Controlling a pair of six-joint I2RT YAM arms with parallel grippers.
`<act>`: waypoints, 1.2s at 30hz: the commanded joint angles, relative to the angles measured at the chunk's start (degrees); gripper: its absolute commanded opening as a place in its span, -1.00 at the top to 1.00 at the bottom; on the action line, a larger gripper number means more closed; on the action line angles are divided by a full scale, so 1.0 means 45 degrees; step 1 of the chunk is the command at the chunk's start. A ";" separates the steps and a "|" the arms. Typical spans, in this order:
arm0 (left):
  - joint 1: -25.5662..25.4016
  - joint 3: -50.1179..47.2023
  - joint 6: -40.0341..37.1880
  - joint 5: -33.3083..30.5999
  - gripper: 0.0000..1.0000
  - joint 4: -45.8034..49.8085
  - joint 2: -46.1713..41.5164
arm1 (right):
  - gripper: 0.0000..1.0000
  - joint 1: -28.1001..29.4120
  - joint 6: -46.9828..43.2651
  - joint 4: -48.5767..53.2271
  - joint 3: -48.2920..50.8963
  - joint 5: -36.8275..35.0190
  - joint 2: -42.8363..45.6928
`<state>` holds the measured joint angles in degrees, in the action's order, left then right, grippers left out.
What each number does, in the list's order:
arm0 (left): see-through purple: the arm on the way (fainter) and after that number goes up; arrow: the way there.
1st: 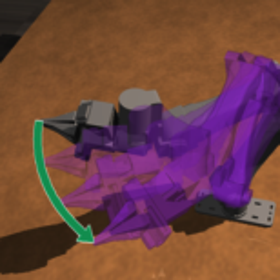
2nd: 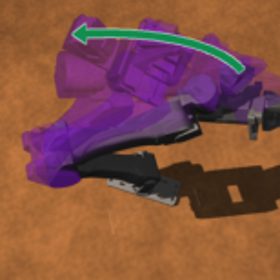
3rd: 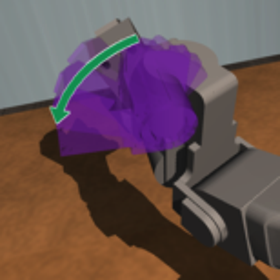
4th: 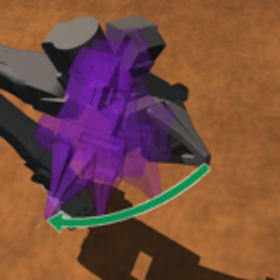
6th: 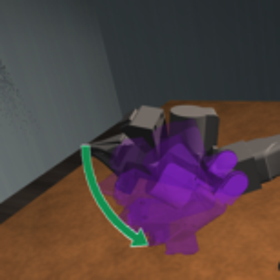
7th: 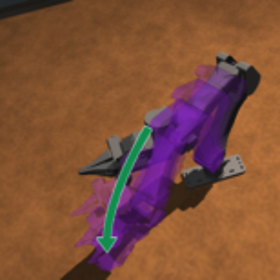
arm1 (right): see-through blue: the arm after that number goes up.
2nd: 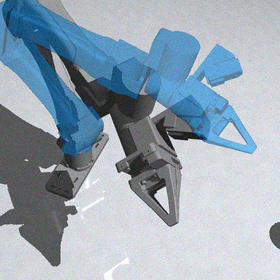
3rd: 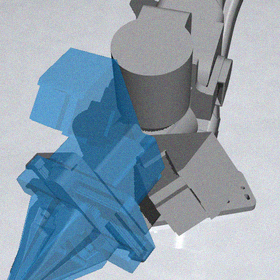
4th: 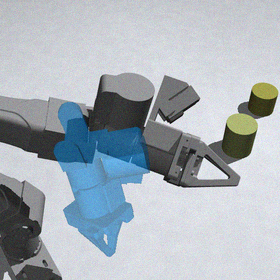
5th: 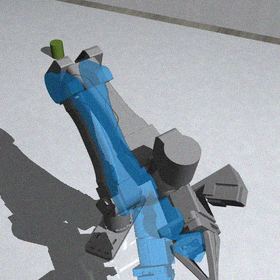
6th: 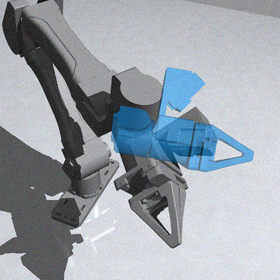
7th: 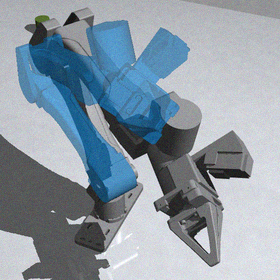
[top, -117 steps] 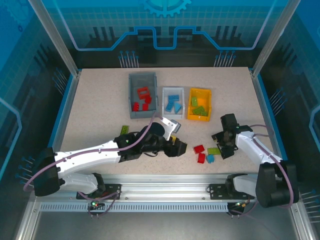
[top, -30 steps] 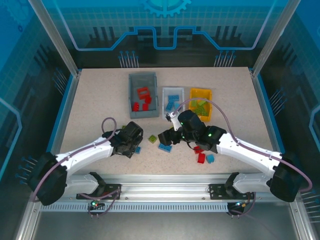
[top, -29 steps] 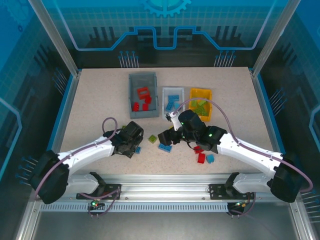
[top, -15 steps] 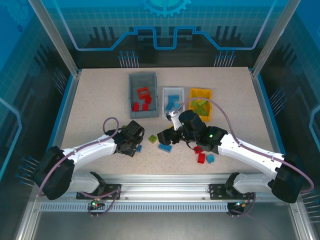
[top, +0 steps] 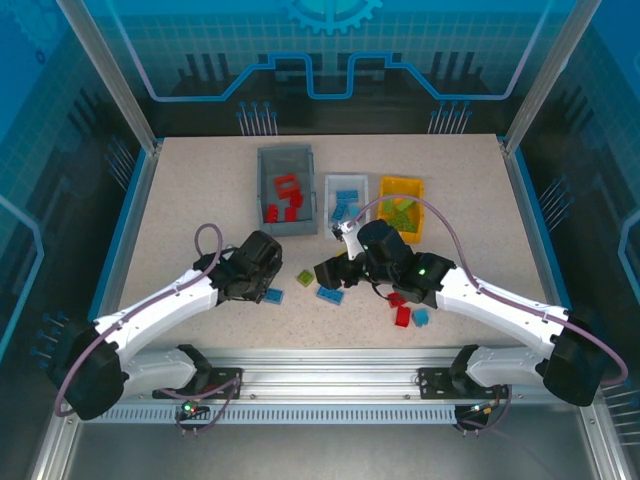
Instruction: Sort the legos into containers by color
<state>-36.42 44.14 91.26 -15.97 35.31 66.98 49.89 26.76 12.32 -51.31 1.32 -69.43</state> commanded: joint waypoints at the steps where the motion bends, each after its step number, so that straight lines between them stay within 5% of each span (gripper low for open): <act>1: 0.0060 -0.0639 0.0752 0.0526 -0.31 0.0358 -0.0066 | -0.44 0.0183 0.0074 -0.0260 0.0133 -0.0083 0.0134; 8: 0.0063 -0.0671 0.1331 0.1077 -0.64 -0.0393 0.1029 | -0.52 0.0224 -0.0234 -0.0457 0.0132 0.0216 0.0567; 12: 0.0084 -0.0706 0.1477 0.1281 -0.62 -0.0876 0.1744 | -0.54 0.0299 -0.0291 -0.0457 0.0130 0.0318 0.0605; 29: 0.0536 -0.0765 0.1525 0.1807 -0.10 -0.1750 0.3601 | -0.53 0.0330 -0.0066 -0.0238 0.0528 -0.0313 0.0872; 36: 0.0536 -0.0322 0.0618 0.1154 0.55 -0.1579 0.3247 | -0.50 0.0256 -0.0026 -0.0199 0.0679 -0.0721 0.1356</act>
<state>-34.33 41.25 96.55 -9.17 26.87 82.54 50.37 26.55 11.55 -48.60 -0.10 -65.73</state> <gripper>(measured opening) 0.255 0.752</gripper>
